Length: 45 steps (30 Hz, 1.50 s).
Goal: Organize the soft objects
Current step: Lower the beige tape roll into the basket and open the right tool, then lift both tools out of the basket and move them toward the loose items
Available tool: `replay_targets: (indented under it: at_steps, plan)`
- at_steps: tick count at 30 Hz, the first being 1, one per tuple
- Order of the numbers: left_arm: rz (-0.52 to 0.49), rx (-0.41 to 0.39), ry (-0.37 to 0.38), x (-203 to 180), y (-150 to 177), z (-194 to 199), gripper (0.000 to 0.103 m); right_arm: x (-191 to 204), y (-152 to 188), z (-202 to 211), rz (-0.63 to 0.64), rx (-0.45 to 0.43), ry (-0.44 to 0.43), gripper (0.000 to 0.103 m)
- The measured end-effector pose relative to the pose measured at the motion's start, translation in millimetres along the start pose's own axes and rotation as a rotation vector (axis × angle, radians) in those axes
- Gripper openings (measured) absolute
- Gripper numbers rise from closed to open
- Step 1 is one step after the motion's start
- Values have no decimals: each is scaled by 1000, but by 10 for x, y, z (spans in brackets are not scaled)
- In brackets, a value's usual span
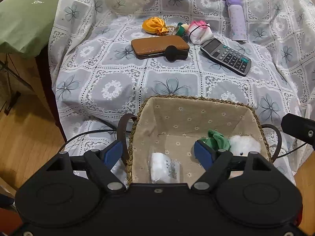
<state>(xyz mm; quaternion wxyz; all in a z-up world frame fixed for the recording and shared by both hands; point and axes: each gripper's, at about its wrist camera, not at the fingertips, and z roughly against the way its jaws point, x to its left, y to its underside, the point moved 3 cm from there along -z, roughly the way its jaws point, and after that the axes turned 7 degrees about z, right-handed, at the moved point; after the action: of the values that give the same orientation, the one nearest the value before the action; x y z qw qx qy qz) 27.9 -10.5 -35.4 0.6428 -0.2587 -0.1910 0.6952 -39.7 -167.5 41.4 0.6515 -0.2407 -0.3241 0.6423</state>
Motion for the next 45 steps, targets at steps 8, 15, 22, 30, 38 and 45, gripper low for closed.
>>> replay_targets:
  at_steps: [8,15,22,30,38,45]
  plan:
    - [0,1,0,-1,2,-1,77,-23,8,-18,-12,13,7,53]
    - [-1,3,0,0,6,1,77,-28,14,-36,-17,23,13,53]
    - [-1,4,-1,-4,7,0,77,-18,19,-41,-18,27,15,54]
    - [-2,3,-2,-1,12,1,77,-18,33,-44,-20,29,18,55]
    - [-4,2,-3,-2,22,1,78,-19,29,-48,-21,31,18,56]
    - [-14,-2,-4,-7,31,5,78,-25,68,-71,-29,38,20,57]
